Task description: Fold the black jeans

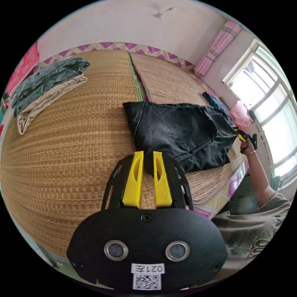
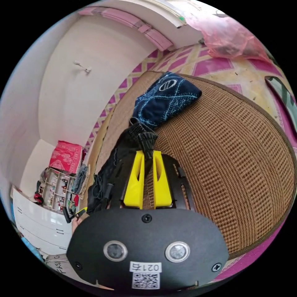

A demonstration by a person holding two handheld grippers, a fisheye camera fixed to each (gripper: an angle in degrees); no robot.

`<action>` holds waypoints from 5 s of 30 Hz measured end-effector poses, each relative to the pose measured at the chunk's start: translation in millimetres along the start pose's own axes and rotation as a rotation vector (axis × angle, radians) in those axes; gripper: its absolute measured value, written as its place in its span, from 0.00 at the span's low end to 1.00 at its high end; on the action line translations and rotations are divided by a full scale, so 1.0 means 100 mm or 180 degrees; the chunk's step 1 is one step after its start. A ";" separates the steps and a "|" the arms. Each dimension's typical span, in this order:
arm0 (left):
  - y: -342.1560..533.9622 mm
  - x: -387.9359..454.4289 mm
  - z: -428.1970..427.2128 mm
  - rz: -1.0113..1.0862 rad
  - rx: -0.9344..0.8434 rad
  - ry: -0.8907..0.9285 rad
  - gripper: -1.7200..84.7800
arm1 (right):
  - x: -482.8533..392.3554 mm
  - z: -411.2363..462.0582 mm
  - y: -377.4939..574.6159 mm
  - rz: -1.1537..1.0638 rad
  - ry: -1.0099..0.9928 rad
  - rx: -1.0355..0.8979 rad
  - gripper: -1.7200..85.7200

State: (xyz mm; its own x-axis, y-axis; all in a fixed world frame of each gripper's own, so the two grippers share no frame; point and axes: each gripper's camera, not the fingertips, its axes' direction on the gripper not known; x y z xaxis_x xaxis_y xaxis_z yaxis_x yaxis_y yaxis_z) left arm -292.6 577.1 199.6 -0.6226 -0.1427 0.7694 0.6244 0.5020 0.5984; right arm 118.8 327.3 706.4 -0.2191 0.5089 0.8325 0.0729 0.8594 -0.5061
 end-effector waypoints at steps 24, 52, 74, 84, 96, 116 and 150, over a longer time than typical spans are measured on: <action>-1.10 3.47 1.39 0.2151 -0.0012 -0.0034 0.11 | -0.09 0.20 1.69 -0.1685 0.1256 0.0004 0.09; 2.70 -2.27 -0.35 -0.1288 0.2032 0.0147 0.01 | 0.08 1.02 1.92 -0.1177 0.0832 -0.0718 0.09; 3.83 -2.97 0.58 -0.0515 0.1919 0.0214 0.10 | -3.42 2.29 2.13 -0.3718 0.0747 -0.0593 0.14; 1.38 -1.54 1.92 0.1464 0.0411 0.0030 0.12 | -4.34 4.35 1.58 -0.4516 0.1193 -0.1935 0.11; 0.43 -1.01 2.52 0.1831 -0.0266 0.0054 0.13 | -4.78 3.96 1.31 -0.4636 0.0559 -0.2000 0.01; 3.04 0.33 0.23 0.2230 0.1124 0.0505 0.01 | -4.02 -0.09 2.36 -0.4461 -0.0347 -0.1075 0.01; 6.31 0.59 0.62 -0.0513 0.2024 -0.0261 0.01 | -2.57 -0.79 1.77 -0.3285 -0.0864 -0.1067 0.06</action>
State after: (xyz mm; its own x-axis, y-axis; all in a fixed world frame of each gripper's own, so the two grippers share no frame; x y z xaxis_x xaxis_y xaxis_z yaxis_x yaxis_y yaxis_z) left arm 34.9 938.4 608.5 -0.7346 -0.2051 0.6467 0.1360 0.8893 0.4366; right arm 264.6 352.7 420.8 -0.5283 -0.4486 0.7209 -0.0168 0.8544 0.5193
